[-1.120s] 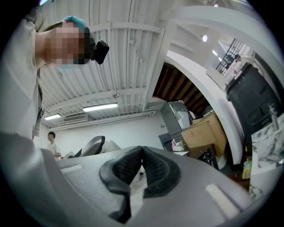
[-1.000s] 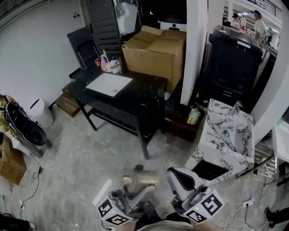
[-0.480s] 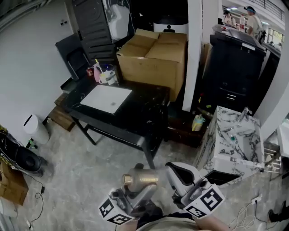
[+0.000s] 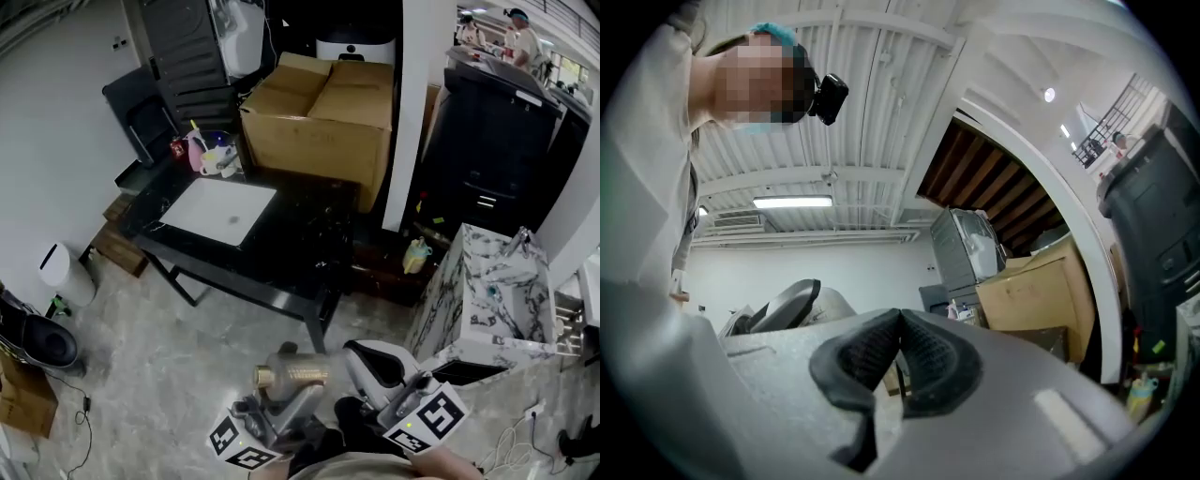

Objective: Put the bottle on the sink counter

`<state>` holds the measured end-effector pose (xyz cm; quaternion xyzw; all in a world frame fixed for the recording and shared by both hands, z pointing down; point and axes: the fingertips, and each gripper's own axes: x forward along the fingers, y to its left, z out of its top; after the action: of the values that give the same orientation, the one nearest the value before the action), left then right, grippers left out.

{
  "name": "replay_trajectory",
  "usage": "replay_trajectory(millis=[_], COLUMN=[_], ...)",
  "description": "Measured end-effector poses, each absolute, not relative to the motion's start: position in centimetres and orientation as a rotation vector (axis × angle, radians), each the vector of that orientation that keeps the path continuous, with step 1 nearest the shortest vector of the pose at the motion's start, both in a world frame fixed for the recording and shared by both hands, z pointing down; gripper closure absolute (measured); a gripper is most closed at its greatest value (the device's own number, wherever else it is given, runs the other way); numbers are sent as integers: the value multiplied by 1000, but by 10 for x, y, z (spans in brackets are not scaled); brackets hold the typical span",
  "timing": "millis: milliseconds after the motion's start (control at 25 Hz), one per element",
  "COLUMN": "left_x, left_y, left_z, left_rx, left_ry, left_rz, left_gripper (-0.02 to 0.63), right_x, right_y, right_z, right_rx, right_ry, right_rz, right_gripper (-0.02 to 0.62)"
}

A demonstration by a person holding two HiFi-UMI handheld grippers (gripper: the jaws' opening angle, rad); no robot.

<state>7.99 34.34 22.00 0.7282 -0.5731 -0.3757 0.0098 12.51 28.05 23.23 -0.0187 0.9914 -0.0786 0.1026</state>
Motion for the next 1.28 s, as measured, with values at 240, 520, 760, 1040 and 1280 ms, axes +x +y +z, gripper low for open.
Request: replay_trajectory(millis=[240, 520, 760, 1040, 1280], left_x=[41, -12, -53, -83, -94], left_y=[316, 261, 206, 141, 99], left_z=[227, 214, 200, 202, 207], left_rx=[2255, 2262, 2263, 2264, 2274], left_ry=[-1839, -1925, -1976, -1979, -1954], left_rz=[-1162, -1138, -1130, -1118, -1098], left_gripper=[273, 273, 273, 273, 273], right_x=[79, 19, -24, -49, -58], right_y=[254, 188, 126, 67, 27], right_z=[237, 231, 212, 216, 227], right_rx=[20, 62, 104, 122, 90], right_ry=[2921, 2911, 2878, 2879, 2891], right_rz=[-234, -229, -228, -239, -273], right_gripper=[594, 594, 594, 594, 594])
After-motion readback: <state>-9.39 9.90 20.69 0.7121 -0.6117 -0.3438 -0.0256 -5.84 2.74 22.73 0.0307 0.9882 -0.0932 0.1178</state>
